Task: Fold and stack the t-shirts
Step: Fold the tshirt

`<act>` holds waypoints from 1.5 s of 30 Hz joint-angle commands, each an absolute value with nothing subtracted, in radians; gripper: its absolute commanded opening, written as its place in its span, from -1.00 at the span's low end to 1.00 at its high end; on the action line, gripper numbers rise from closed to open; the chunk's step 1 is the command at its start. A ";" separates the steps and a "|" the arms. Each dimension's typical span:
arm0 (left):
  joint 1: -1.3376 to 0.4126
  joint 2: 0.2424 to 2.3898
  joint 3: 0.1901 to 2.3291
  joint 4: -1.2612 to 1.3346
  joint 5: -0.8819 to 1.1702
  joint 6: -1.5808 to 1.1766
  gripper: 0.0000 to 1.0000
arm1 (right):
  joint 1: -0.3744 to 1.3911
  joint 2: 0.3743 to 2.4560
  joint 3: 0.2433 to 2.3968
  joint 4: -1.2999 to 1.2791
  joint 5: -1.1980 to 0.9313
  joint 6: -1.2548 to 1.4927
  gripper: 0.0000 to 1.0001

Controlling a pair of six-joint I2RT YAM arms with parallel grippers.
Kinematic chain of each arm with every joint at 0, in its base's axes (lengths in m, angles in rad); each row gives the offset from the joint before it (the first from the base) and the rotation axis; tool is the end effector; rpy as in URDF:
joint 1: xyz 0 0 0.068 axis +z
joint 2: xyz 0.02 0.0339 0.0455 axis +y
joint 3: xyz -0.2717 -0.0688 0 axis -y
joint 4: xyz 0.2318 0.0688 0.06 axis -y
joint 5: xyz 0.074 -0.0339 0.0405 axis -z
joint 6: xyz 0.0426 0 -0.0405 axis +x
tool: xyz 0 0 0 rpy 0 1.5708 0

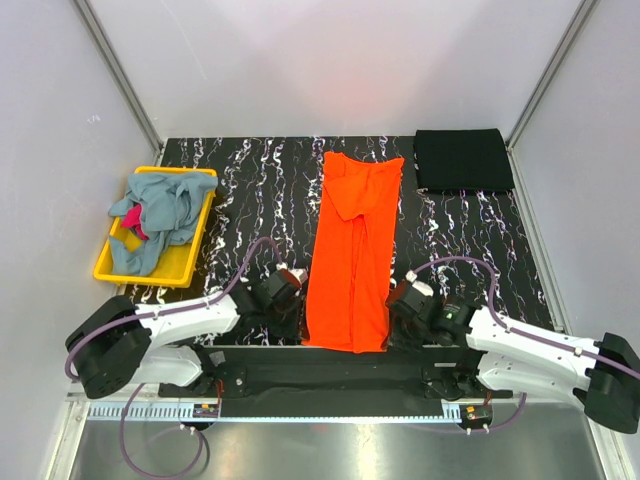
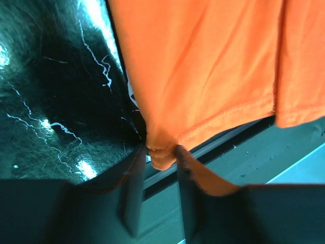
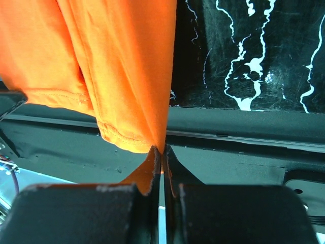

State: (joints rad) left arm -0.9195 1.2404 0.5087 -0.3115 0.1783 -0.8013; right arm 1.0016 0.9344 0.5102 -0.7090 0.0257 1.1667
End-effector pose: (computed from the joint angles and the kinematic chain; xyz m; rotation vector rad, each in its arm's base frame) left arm 0.1169 -0.1658 0.1601 0.2358 2.8265 -0.7459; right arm 0.0785 0.1206 0.1857 0.2443 2.8540 0.5458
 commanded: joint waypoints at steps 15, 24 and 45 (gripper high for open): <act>-0.966 1.252 0.586 -0.302 0.144 -0.894 -1.00 | 0.999 0.952 0.575 -0.801 0.139 1.098 -0.99; -0.841 1.446 0.790 -0.304 0.245 -0.810 -1.00 | 0.912 1.189 0.773 -0.799 0.256 0.864 -1.00; -0.480 1.930 1.482 -0.463 0.367 -0.578 -1.00 | 0.454 1.729 1.345 -0.643 0.206 0.284 -1.00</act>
State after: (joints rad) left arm -0.4919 1.9030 1.4021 -0.4377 0.3061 -0.6266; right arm 0.4618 1.7058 1.2430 -0.6880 0.2005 0.3893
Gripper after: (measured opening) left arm 0.020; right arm 0.022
